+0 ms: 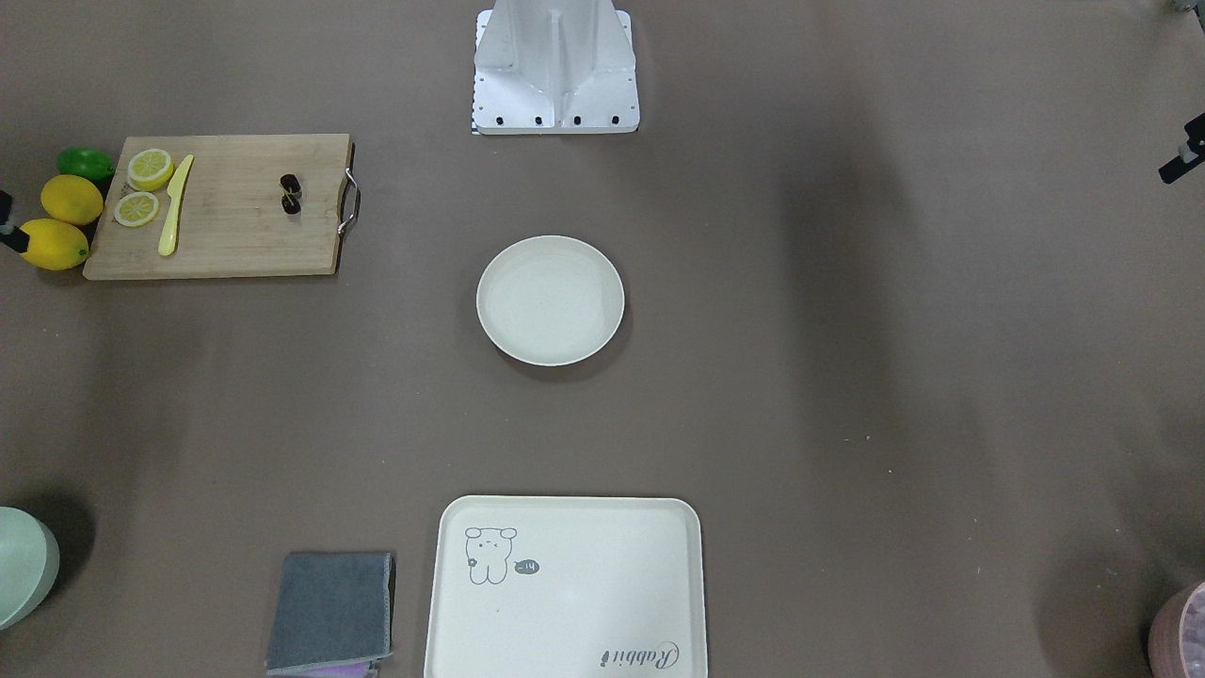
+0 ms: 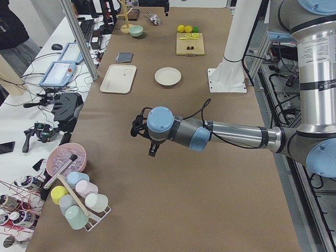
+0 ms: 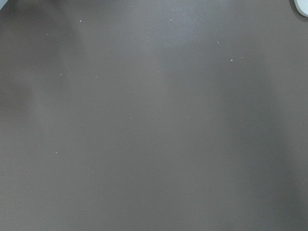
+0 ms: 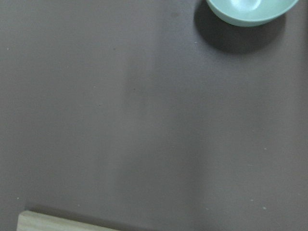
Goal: Place red cherry on plate
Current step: 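Move the right gripper over the dark cherries on the cutting board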
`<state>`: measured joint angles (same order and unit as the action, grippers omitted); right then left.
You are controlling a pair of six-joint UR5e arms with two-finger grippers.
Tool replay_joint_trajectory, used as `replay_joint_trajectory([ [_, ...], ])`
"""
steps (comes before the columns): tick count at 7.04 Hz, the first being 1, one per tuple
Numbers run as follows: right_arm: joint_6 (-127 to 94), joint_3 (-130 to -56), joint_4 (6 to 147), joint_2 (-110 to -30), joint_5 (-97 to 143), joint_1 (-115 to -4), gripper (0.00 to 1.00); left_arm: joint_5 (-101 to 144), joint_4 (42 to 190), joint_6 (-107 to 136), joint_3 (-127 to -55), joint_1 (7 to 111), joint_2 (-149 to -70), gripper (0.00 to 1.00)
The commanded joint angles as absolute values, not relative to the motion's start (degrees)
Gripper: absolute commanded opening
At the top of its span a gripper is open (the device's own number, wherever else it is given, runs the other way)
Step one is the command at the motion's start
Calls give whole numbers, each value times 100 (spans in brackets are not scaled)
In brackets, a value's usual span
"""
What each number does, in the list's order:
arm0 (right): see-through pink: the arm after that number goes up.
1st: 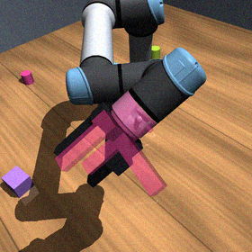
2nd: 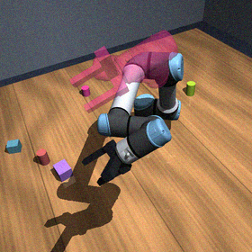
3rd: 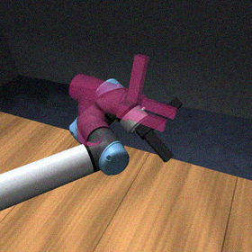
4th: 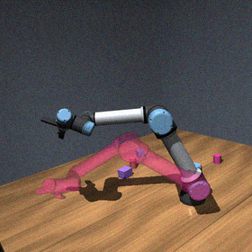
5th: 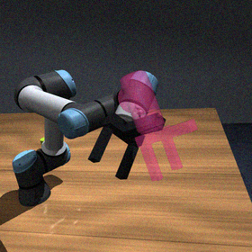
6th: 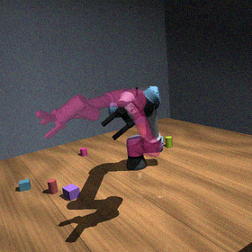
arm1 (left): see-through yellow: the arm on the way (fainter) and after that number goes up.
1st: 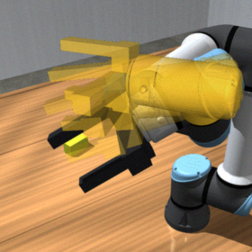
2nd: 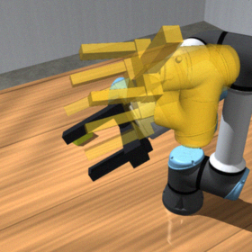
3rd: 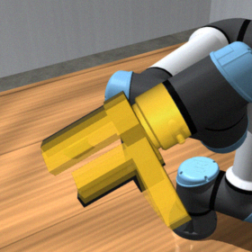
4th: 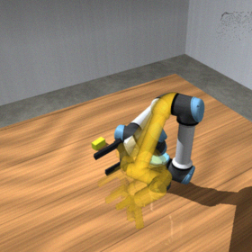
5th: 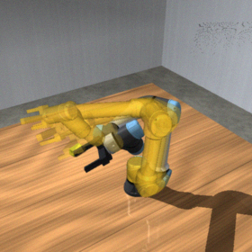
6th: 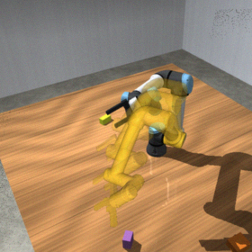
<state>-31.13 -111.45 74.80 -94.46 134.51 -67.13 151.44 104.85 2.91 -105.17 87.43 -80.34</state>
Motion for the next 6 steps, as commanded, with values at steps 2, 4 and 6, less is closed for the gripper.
replay_joint_trajectory([
  [2, -5428, -11476, 6240, -9536, 12097, -4926, 99, 15126, 10485, 308, -10468, 8728, -8059, 98],
  [4, -6210, -11925, 6310, -9562, 10949, -3777, 99, 15117, 10468, 308, -10468, 8745, -8033, 98],
  [6, -6703, -12233, 6861, -9589, 9877, -2687, 99, 15100, 10468, 308, -10433, 8736, -8033, 98],
])
